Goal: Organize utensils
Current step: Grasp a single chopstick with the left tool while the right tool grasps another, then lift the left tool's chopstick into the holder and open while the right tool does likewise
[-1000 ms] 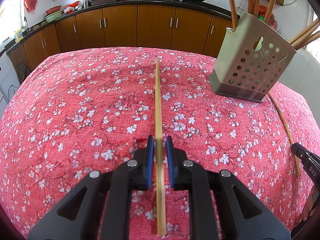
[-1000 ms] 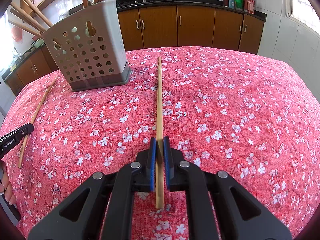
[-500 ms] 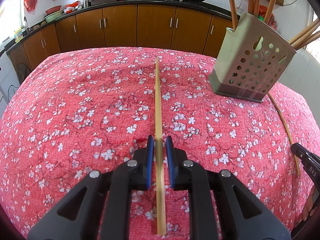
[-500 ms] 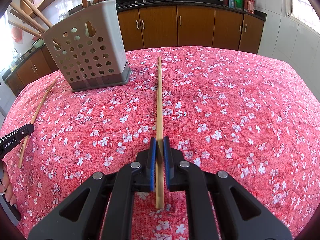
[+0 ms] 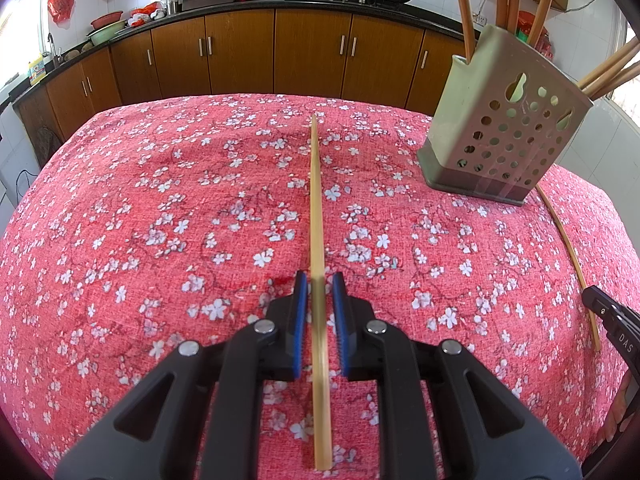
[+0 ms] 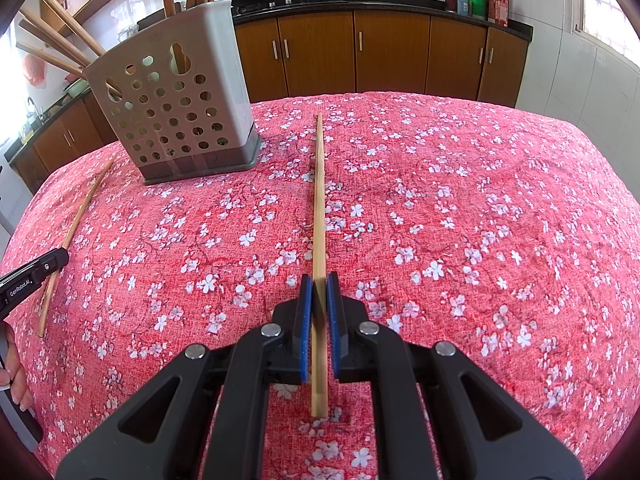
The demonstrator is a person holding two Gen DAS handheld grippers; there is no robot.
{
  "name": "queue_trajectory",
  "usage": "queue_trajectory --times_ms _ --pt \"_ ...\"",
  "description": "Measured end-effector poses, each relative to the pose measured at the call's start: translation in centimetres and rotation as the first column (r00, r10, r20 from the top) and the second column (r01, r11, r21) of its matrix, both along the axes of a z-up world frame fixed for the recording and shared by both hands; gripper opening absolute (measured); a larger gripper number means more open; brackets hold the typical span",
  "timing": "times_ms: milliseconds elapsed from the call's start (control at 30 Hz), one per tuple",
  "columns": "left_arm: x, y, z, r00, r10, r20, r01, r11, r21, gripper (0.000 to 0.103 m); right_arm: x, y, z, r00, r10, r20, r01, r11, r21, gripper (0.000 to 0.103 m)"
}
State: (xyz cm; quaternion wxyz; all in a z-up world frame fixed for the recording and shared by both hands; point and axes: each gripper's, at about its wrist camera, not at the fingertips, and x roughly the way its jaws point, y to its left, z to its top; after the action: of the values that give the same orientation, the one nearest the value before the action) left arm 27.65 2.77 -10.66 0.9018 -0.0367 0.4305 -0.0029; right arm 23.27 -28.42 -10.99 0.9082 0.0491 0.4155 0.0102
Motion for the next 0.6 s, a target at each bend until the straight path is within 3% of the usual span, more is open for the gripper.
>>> queue_trajectory --times_ms 600 --pt "-1.2 -1.0 0.1 1.000 -0.012 -0.004 0.012 1.000 0.023 0.015 -0.1 0.0 0.1 1.000 -0.008 0.001 0.008 0.999 0.044 0.009"
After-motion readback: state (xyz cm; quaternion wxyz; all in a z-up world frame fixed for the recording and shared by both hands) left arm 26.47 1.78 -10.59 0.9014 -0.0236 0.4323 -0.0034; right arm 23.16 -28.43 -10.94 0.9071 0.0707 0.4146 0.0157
